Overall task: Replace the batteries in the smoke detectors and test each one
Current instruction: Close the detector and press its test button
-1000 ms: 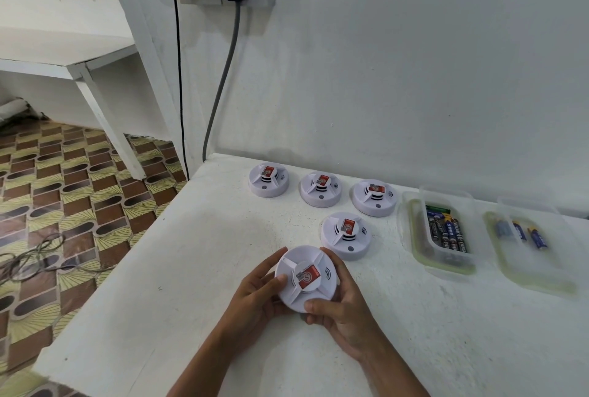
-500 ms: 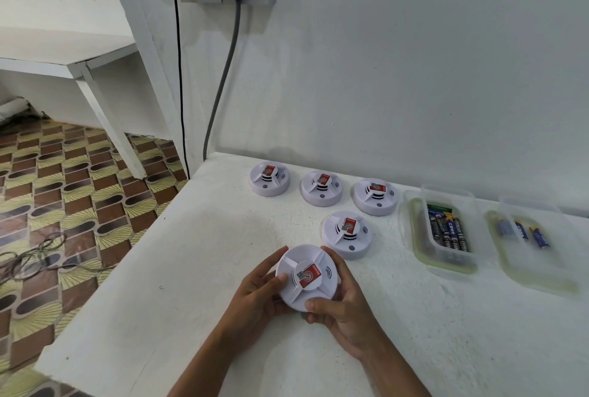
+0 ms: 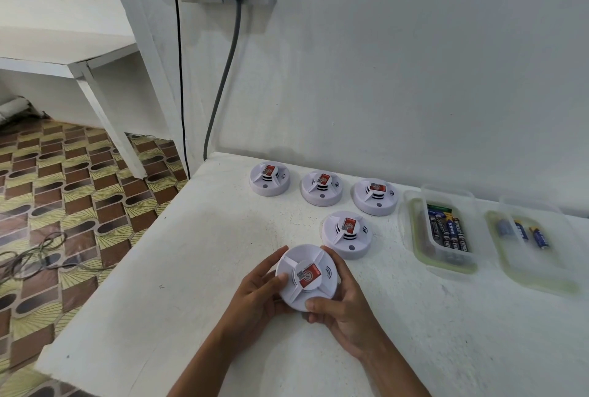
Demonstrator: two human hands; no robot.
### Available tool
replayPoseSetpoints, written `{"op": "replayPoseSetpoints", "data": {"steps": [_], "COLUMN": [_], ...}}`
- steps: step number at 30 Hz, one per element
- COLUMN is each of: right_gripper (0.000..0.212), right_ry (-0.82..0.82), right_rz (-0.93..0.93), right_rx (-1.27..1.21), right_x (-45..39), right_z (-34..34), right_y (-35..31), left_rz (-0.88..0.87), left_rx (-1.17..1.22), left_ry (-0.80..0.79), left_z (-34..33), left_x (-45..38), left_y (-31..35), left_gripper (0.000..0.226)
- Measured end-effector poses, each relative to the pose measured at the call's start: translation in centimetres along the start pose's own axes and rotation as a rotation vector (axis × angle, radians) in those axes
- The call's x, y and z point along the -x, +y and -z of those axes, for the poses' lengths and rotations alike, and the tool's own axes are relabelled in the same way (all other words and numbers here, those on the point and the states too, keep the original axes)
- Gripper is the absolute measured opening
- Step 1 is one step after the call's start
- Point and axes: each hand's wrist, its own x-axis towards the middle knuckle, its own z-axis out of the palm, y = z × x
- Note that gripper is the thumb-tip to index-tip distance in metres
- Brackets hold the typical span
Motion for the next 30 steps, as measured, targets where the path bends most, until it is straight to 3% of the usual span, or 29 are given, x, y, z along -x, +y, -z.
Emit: {"op": "replayPoseSetpoints", "data": {"steps": [22, 26, 30], "right_gripper": [0.074, 0.076, 0.082], "right_ry": [0.020, 0.025, -0.022], "right_rz": [-0.021, -0.068, -0.100], "right_rx": [-0.005, -0.110, -0.245], "right_x": [0.16, 0.08, 0.07], "right_z": [-0.24, -0.42, -0.30], "right_y": [-0.18, -0.46, -0.63], "left_rz": [-0.003, -0.003, 0.015], "left_rx": [0.018, 0.044, 0.079], "left_ry": [-0.006, -0.016, -0.036], "left_z": [0.26, 0.39, 0.36], "left_x": [-0.05, -0.11, -0.02], "left_y": [-0.29, -0.37, -0.14], "left_gripper": [0.051, 0.051, 0.083]}}
